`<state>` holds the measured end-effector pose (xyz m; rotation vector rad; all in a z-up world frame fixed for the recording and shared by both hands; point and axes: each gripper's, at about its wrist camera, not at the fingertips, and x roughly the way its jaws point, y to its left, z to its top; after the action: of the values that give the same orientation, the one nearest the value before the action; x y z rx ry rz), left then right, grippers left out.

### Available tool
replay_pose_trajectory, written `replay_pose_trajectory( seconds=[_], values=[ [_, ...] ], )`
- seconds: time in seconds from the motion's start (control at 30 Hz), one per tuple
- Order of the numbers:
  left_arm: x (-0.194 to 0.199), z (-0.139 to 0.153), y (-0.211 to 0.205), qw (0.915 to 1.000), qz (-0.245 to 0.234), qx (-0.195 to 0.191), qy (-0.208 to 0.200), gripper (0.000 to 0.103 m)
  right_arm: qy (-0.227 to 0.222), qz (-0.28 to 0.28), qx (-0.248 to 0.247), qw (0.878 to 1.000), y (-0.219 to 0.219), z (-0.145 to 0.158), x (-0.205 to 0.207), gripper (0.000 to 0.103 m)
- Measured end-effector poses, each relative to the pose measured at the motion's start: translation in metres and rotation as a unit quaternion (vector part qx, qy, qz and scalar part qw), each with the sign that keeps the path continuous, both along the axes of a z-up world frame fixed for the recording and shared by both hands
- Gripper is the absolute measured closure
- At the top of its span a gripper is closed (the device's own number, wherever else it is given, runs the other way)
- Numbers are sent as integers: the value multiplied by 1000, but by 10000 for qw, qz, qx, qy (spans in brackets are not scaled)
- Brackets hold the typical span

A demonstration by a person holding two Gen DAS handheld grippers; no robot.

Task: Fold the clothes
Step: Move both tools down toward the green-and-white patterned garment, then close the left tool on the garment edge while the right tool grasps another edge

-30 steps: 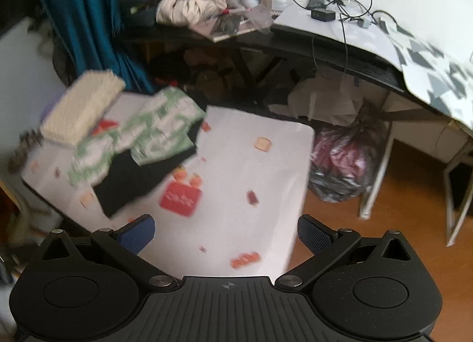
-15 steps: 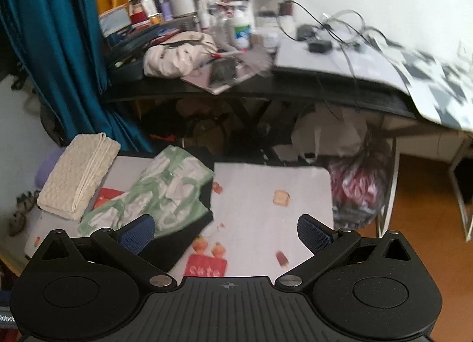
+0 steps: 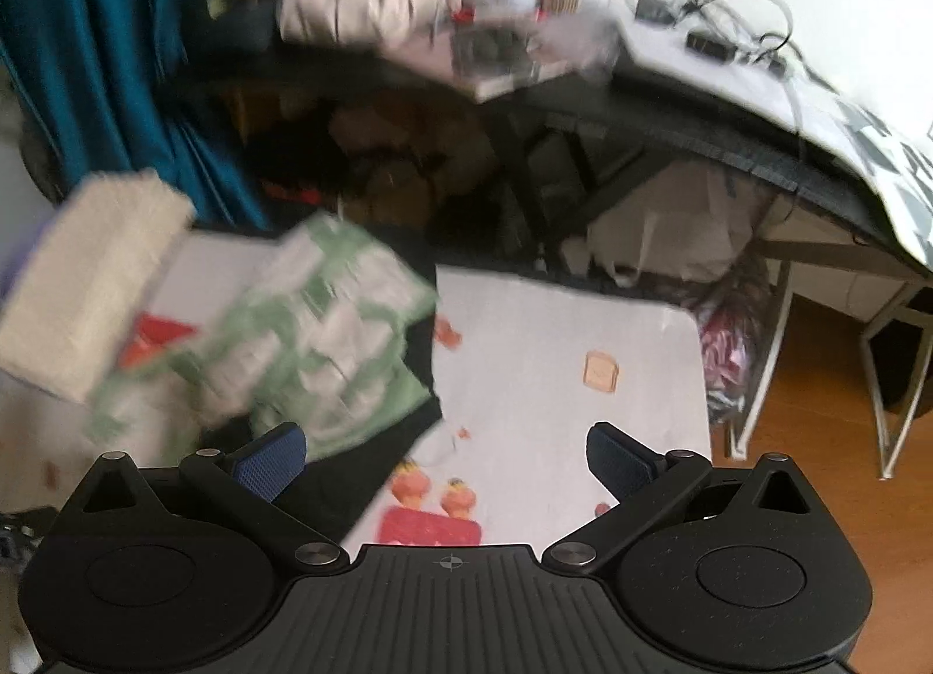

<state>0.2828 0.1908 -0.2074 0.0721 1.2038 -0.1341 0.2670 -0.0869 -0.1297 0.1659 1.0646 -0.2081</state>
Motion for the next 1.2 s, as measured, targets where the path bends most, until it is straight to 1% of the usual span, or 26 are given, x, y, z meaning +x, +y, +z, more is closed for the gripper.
replay_pose_trajectory(
  seconds=[0.03, 0.1, 0.13, 0.17, 0.2, 0.23, 0.3, 0.37, 0.4, 0.47, 0.53, 0.57, 0.6, 0.67, 0.7, 0.8, 0.83, 0.87, 0.9, 0.93, 0.97, 1.0, 1.03, 1.07, 1.13, 1.2],
  values=[
    [4, -15, 2, 9999, -81, 150, 30, 1, 120, -1, -21, 9999, 3, -15, 7, 5],
    [8, -34, -7, 9987, -382, 319, -67, 1, 364, -12, -23, 9993, 8, -48, 20, 9],
    [11, -43, -12, 9977, -538, 398, -124, 1, 484, -37, 118, 9988, 12, -67, 27, 10],
    [13, -52, -17, 9963, -695, 476, -180, 1, 555, -31, 254, 9981, 16, -82, 36, 14],
    [15, -58, -19, 9957, -750, 487, -240, 1, 610, 2, 357, 9975, 20, -95, 45, 17],
    [15, -62, -21, 9953, -793, 441, -343, 1, 656, 50, 413, 9970, 25, -107, 54, 18],
    [16, -68, -27, 9917, -1006, 542, -596, 1, 716, 120, 461, 9963, 33, -125, 71, 18],
    [16, -75, -34, 9865, -1229, 663, -851, 1, 653, 99, 421, 9969, 31, -137, 89, 19],
    [20, -80, -34, 9850, -1284, 738, -890, 1, 602, 75, 375, 9975, 30, -141, 97, 22],
    [30, -92, -38, 9847, -1283, 807, -862, 1, 500, 24, 281, 9984, 26, -149, 115, 23],
    [39, -101, -37, 9871, -1147, 787, -795, 7, 394, 2, 183, 9991, 18, -154, 135, 25],
    [42, -105, -36, 9885, -1060, 761, -767, 16, 340, 7, 143, 9993, 13, -156, 146, 26],
    [46, -108, -38, 9899, -992, 706, -722, 19, 287, 33, 93, 9995, 9, -160, 157, 26],
    [53, -111, -44, 9922, -874, 586, -667, 19, 244, 300, -94, 9992, 13, -171, 178, 27],
    [56, -112, -47, 9926, -842, 541, -686, 19, 271, 525, -197, 9981, 20, -177, 188, 28],
    [66, -117, -55, 9924, -775, 572, -766, 19, 470, 1184, -404, 9910, 42, -199, 216, 27],
    [68, -118, -55, 9930, -756, 531, -735, 20, 524, 1313, -488, 9887, 47, -204, 221, 26],
    [70, -118, -51, 9949, -717, 317, -636, 31, 548, 1418, -546, 9869, 52, -208, 225, 28],
    [73, -118, -45, 9963, -674, 68, -523, 58, 481, 1456, -502, 9869, 53, -207, 225, 42],
    [74, -115, -39, 9971, -610, -273, -372, 73, 414, 1516, -397, 9868, 53, -202, 222, 57],
    [72, -111, -35, 9972, -520, -452, -302, 93, 346, 1575, -292, 9865, 53, -198, 219, 83],
    [68, -105, -32, 9975, -421, -434, -358, 95, 276, 1628, -180, 9861, 52, -192, 215, 100],
    [63, -97, -30, 9975, -384, -370, -461, 97, 195, 1660, -48, 9859, 48, -183, 206, 102],
    [58, -91, -28, 9974, -357, -345, -526, 98, 113, 1691, 84, 9855, 45, -174, 198, 102],
    [49, -80, -18, 9976, -207, -421, -511, 101, -8, 1749, 443, 9836, 35, -156, 180, 102],
    [40, -73, -5, 9981, 22, -430, -451, 101, -3, 1803, 688, 9812, 26, -140, 160, 102]
  ],
)
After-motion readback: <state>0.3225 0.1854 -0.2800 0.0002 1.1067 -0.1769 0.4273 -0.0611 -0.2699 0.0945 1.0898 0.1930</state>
